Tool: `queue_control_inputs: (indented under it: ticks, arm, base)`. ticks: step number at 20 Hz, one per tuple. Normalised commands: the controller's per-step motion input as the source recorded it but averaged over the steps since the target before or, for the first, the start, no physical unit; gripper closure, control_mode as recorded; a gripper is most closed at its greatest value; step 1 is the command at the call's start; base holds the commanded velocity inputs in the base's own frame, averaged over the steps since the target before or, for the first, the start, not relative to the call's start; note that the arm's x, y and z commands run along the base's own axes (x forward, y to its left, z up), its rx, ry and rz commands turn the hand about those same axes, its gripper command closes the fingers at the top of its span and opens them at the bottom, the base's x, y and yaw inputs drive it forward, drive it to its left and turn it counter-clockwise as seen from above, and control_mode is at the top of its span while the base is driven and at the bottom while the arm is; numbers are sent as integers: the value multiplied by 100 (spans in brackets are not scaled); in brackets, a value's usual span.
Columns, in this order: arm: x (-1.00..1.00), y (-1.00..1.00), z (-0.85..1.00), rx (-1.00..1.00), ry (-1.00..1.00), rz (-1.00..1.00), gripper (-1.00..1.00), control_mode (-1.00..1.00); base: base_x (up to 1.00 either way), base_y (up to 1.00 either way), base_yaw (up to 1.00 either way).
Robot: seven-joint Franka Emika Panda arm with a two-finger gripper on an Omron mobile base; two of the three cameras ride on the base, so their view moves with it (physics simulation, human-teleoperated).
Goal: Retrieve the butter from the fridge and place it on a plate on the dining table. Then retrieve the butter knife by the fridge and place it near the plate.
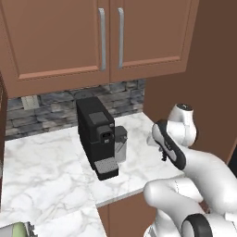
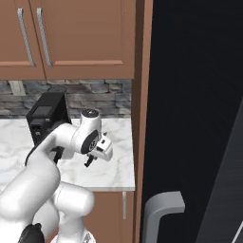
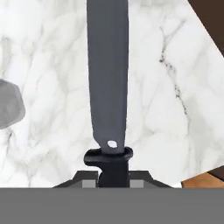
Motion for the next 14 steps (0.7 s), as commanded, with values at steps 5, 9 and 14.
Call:
queue_control_inputs:
  ticks: [5,9,14]
  arm:
    - [-80,19,71,-4,1,4,100,-100]
    - [-97,32,29,-12,-2,2,100,-100]
    - [-61,12,46,-8,-6,3,100,-100]
  base:
    - [0,0,0]
    - [0,0,0]
    - [0,0,0]
